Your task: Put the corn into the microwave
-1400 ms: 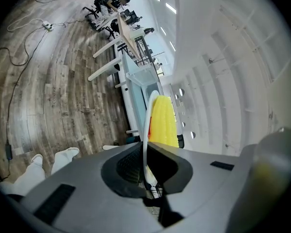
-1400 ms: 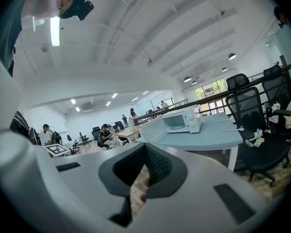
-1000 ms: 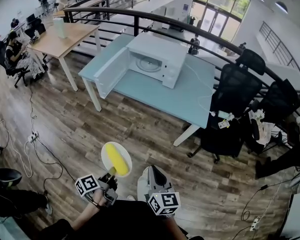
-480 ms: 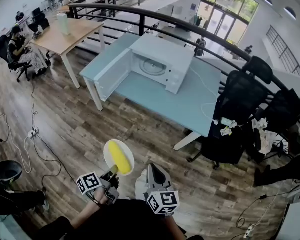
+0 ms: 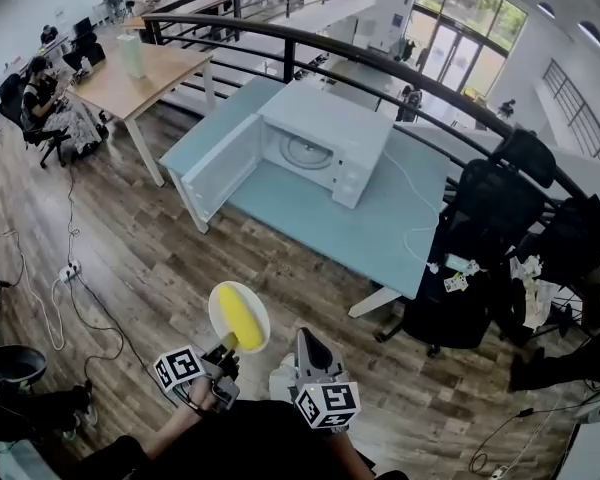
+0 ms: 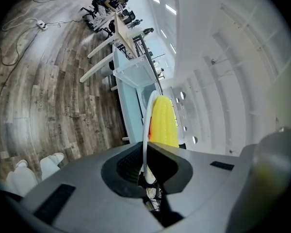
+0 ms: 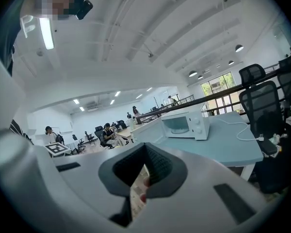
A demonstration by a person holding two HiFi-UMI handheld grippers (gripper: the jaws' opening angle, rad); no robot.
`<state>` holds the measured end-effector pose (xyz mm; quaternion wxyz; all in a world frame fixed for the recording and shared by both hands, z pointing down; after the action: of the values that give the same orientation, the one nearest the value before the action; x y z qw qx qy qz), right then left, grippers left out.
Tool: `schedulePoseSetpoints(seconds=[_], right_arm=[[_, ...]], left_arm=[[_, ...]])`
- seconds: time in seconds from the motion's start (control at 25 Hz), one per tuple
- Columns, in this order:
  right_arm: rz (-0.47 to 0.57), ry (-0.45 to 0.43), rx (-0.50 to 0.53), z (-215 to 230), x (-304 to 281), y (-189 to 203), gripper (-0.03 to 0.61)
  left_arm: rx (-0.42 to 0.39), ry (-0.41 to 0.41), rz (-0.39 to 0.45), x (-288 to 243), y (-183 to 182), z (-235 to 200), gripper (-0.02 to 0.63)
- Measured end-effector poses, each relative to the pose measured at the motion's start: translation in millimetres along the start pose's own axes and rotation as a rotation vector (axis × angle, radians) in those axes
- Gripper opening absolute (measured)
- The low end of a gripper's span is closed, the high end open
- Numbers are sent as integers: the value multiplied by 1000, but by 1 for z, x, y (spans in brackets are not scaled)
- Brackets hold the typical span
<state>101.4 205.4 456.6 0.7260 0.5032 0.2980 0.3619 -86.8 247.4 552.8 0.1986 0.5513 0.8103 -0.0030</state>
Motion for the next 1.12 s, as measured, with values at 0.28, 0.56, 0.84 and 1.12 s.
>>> schedulePoseSetpoints(seconds=[0.28,0.56,0.84,1.12], right_arm=[[-4,-40,5,34,-39,-14,9],[-2,-72,15,64,-67,-25,9],[-6,-84,14,84,-77,-32,9],[-8,-82,2,99,-82,-31,9]], left_arm=[[13,-9,47,-45,-9,15,17],[20,-13,73,-81,-12,25,17],[24,-8,89,-104,-11,37,17],[26,-23,96,-121,-9,36,17]])
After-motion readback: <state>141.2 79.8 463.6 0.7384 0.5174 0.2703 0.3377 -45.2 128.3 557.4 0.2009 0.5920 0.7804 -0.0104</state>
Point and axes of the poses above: the fingertips, and each gripper's own axes: x backward along the fingers, z to its right, y out of its underside, the point moved 3 cm from there along x, backward along the fingers, and after that the axes turned 8 degrees about z, right-handed, at the moved point
